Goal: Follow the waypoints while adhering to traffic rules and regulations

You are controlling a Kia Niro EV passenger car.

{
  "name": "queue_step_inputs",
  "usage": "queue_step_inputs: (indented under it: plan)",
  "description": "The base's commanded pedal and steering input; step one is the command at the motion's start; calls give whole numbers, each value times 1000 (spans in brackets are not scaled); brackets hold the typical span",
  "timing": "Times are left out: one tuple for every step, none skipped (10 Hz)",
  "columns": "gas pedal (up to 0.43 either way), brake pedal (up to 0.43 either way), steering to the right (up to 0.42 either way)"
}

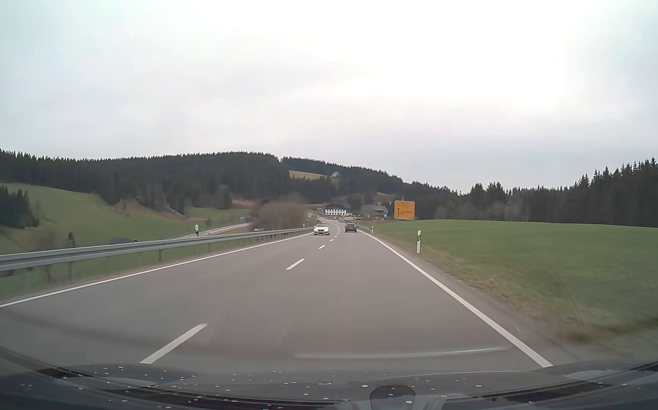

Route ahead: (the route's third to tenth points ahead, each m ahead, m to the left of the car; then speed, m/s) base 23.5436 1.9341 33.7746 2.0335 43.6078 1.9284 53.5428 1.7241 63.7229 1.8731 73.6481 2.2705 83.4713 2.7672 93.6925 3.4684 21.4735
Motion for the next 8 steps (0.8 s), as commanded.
queue_step_inputs:
  plan:
    - [67,0,0]
    - [67,0,0]
    - [67,0,0]
    - [67,0,0]
    - [67,0,0]
    - [67,0,0]
    - [67,0,0]
    - [67,0,0]
